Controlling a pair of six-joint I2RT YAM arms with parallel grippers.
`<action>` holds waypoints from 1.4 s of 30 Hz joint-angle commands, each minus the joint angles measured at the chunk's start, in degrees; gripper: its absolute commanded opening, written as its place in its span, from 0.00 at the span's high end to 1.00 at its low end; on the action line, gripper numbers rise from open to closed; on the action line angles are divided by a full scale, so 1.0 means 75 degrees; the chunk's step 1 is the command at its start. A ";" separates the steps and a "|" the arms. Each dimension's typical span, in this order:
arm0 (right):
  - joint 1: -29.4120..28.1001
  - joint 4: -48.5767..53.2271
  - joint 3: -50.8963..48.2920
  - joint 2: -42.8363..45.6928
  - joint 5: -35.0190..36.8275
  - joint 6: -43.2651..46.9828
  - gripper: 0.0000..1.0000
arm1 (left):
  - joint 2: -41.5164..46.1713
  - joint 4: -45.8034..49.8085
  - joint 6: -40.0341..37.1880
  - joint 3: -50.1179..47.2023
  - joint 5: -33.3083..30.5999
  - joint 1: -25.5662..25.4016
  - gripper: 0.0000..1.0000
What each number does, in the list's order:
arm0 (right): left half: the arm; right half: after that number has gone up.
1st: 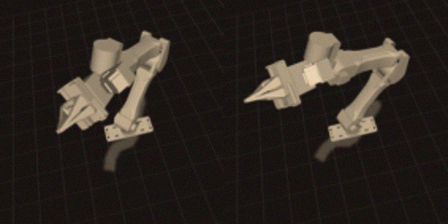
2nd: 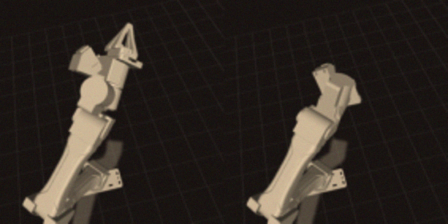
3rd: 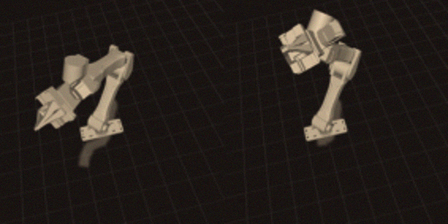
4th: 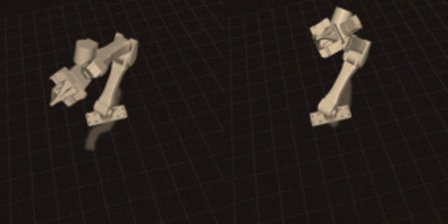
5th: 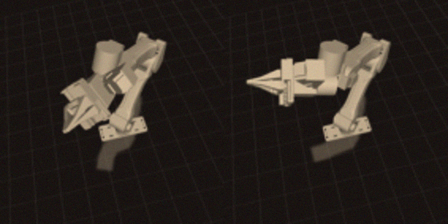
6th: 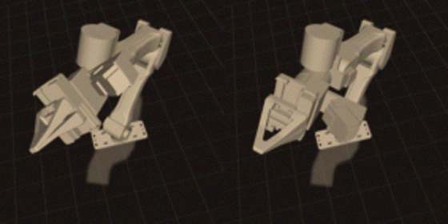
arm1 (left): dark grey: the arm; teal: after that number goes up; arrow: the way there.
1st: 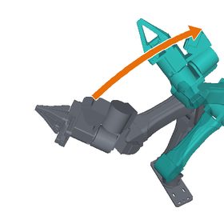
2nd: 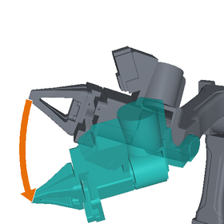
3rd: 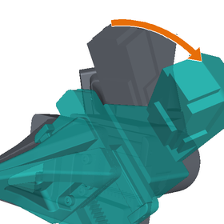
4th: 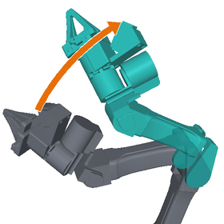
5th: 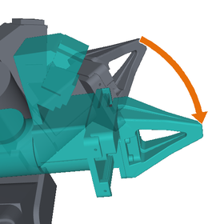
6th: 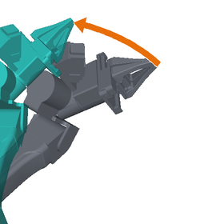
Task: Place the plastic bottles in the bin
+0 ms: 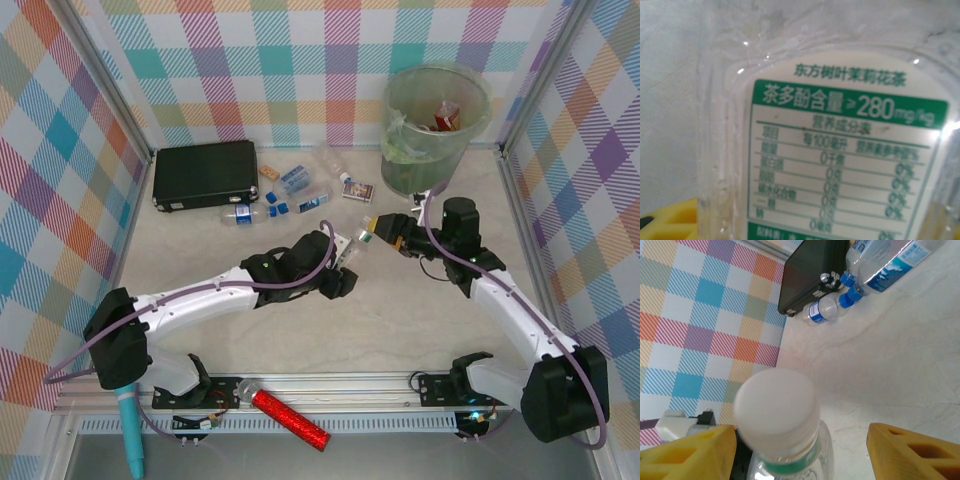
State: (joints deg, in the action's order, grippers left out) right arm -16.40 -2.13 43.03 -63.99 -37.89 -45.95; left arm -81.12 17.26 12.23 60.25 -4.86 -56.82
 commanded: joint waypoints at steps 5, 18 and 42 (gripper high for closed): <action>-0.0406 -0.0070 0.0641 -0.0326 -0.0355 -0.0005 0.31 | 0.0287 -0.0287 -0.0058 -0.0015 0.0235 -0.0124 0.43; -0.0778 0.0549 0.1053 -0.0350 0.0143 0.0428 0.59 | 0.0542 0.0041 -0.0049 -0.0111 0.0207 -0.0136 0.37; -0.0290 0.3599 0.5848 -0.1360 0.5631 0.3180 0.61 | 0.4441 0.0810 0.0754 -0.1159 -0.1343 -0.0135 0.01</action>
State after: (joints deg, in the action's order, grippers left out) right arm -19.79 23.18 82.24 -72.01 -4.89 -26.35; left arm -51.00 20.97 16.40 53.34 -12.19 -57.04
